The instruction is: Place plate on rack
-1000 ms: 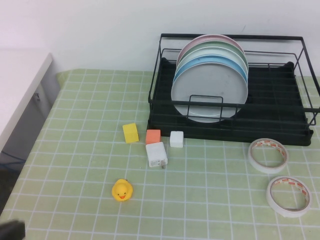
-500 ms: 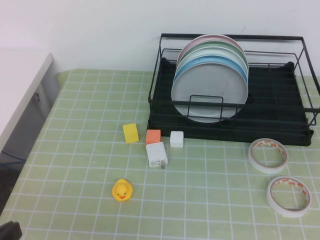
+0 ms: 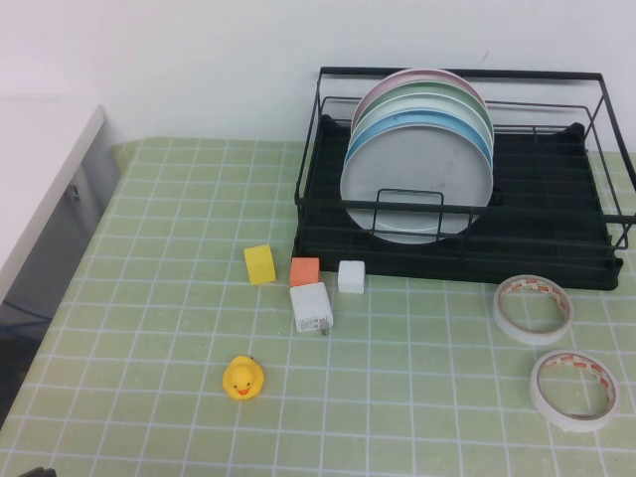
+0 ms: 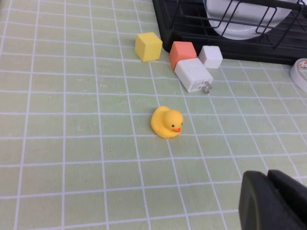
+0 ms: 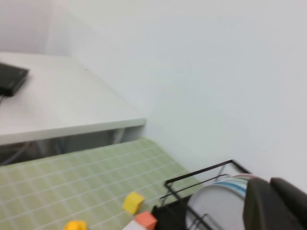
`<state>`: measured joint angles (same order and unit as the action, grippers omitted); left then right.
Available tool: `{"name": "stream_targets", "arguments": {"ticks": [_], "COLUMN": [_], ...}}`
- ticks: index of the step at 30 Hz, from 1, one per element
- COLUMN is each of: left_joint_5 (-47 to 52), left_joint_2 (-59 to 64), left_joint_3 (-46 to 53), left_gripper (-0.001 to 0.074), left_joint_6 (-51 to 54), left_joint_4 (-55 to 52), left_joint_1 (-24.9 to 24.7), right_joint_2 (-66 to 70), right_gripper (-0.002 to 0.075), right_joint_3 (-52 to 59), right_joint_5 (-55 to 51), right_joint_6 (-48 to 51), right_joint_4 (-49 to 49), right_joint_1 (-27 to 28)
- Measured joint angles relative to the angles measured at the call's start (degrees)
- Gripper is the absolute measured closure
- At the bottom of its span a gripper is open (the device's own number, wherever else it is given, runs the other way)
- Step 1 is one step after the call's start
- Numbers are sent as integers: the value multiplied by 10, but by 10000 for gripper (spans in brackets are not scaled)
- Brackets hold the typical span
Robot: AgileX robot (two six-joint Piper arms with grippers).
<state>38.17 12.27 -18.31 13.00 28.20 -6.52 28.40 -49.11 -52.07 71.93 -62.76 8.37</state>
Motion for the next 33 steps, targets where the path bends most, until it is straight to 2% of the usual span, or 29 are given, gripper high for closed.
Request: {"name": "stream_targets", "arguments": {"ticks": [9,13,18,25,30,33], "left_joint_5": [1,2,3,3,3,3], "left_joint_2": [0,0,0,0,0,0], "left_joint_3": [0,0,0,0,0,0], "left_gripper": [736,736,736,736,736,736], "left_joint_6": [0,0,0,0,0,0], "left_joint_4": [0,0,0,0,0,1], "left_joint_1": [0,0,0,0,0,0], "right_joint_2": [-20,-26,-89,-210,-243,-266], "right_gripper": [716,716,716,716,716,716], "right_joint_3": [8,8,9,21,132,236], "right_joint_5": [-118,-186,-183,-114,58,205], "right_joint_6": [-41,-127,-216,-331,-374,-392], "right_joint_4": [56,147,261,349,363,420], "right_joint_1": [0,0,0,0,0,6]}}
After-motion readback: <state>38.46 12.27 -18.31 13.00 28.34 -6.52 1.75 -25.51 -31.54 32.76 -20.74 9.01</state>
